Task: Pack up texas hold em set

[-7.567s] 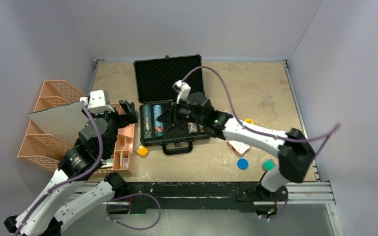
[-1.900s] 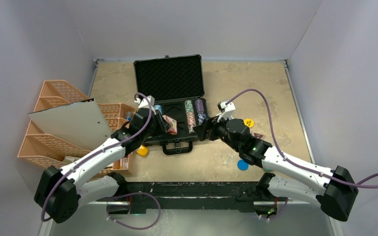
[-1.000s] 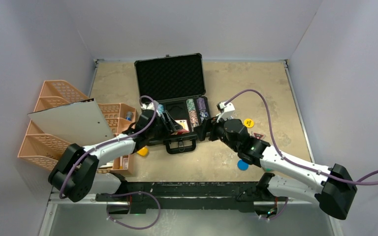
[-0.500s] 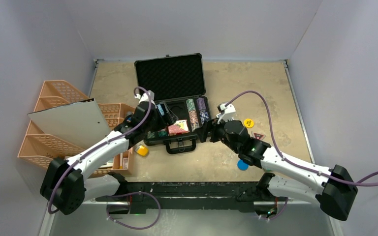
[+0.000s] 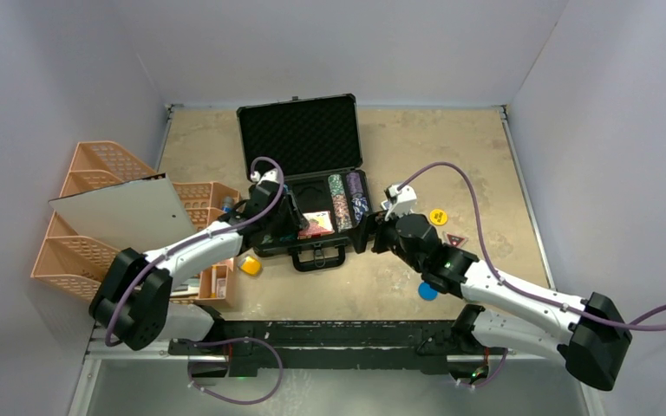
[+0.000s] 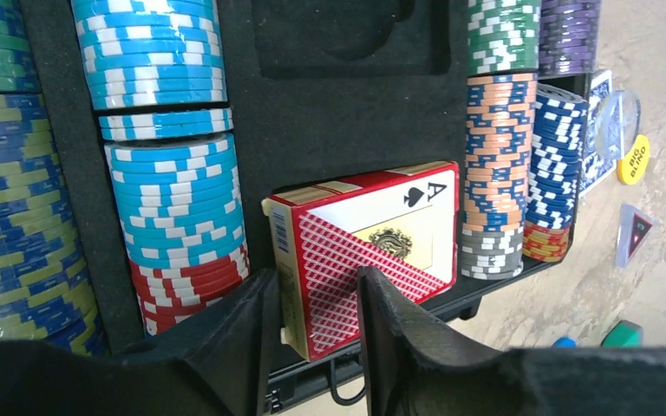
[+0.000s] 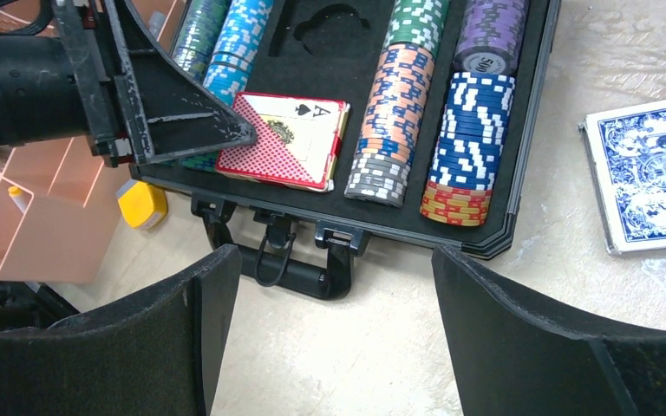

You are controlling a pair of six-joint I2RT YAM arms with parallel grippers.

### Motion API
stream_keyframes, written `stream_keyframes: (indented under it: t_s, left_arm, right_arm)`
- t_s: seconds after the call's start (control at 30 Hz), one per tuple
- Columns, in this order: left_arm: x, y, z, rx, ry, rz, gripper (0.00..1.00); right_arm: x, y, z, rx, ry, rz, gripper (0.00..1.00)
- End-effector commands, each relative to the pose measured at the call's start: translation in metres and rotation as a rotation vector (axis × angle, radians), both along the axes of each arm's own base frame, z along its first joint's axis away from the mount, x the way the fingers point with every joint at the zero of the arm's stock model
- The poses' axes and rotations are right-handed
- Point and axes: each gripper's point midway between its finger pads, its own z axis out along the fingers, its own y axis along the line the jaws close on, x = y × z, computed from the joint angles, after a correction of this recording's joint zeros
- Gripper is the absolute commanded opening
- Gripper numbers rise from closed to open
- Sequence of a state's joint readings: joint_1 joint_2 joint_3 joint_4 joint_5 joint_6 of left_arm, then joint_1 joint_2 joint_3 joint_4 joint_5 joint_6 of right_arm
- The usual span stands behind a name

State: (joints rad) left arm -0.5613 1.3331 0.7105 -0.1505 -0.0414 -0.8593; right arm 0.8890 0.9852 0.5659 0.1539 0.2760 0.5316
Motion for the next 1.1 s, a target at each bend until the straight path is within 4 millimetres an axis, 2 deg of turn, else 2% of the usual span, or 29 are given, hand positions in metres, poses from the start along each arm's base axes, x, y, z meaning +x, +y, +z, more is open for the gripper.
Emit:
stream_keyframes:
  t_s: [0.0, 0.13, 0.2, 0.43, 0.57, 0.6, 0.73, 0.87, 0.97, 1.07]
  left_arm:
    - [0.016, -0.011, 0.010, -0.011, -0.053, -0.027, 0.38]
    - [0.017, -0.017, 0.010, -0.049, -0.078, -0.046, 0.30]
    - [0.017, -0.027, 0.016, -0.105, -0.098, -0.081, 0.28]
    - [0.020, -0.027, 0.022, -0.105, -0.113, -0.076, 0.28]
    - [0.020, -0.018, 0.029, -0.027, -0.120, -0.093, 0.33]
    - [0.021, -0.018, 0.036, -0.011, -0.133, -0.109, 0.35]
    - [0.023, -0.015, 0.058, 0.069, -0.184, -0.143, 0.42]
    - [0.021, -0.017, 0.065, 0.089, -0.204, -0.167, 0.45]
    - [0.020, -0.024, 0.065, 0.054, -0.225, -0.193, 0.40]
    - [0.019, -0.025, 0.054, 0.066, -0.199, -0.196, 0.33]
  right_arm:
    - [0.003, -0.007, 0.015, 0.041, -0.045, -0.035, 0.83]
    - [0.001, -0.011, 0.015, 0.044, -0.053, -0.037, 0.83]
    - [0.001, -0.011, 0.014, 0.039, -0.052, -0.039, 0.84]
    - [-0.002, -0.009, 0.015, 0.037, -0.052, -0.014, 0.85]
    - [-0.002, -0.008, 0.015, 0.020, -0.053, -0.003, 0.85]
    - [-0.003, -0.007, 0.015, 0.013, -0.054, 0.007, 0.85]
    - [-0.006, 0.002, 0.013, 0.009, -0.050, 0.065, 0.85]
    - [-0.004, 0.013, 0.012, 0.008, -0.054, 0.100, 0.85]
    - [-0.003, 0.017, 0.008, 0.006, -0.044, 0.110, 0.84]
    - [-0.003, 0.017, 0.005, -0.006, -0.032, 0.107, 0.83]
